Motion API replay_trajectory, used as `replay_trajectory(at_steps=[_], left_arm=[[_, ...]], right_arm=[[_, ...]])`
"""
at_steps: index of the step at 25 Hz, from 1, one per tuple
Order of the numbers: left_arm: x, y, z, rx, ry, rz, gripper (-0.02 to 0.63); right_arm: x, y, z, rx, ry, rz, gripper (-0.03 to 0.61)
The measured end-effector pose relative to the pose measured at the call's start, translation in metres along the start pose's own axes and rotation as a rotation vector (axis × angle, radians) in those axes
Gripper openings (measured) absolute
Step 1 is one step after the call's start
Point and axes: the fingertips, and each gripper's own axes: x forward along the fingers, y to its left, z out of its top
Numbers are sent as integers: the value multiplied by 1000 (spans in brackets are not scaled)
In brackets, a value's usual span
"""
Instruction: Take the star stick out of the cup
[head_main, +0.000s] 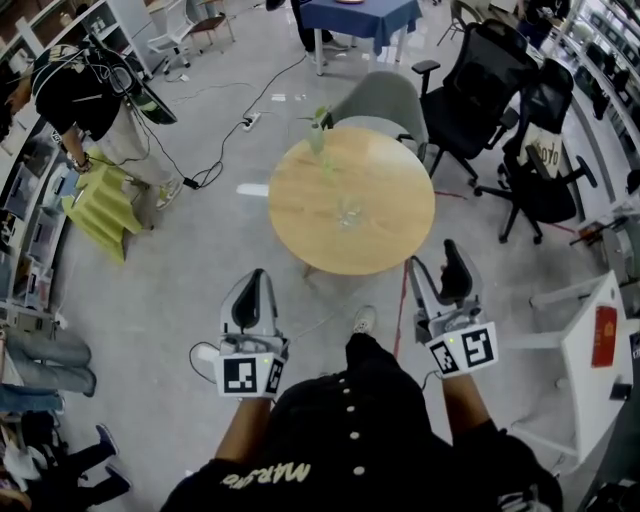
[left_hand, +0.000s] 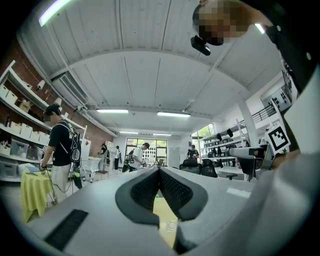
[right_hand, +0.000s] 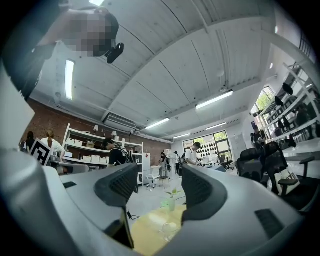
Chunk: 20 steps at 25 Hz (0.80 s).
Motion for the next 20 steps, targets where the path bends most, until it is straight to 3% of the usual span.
replay_trajectory(at_steps=[11, 20], left_arm=[[149, 13, -3, -8, 5, 62, -3], [232, 22, -7, -1, -11, 141, -3]], right_arm=[[128, -99, -10, -1, 44, 59, 264], [202, -156, -24, 16, 63, 139, 253]])
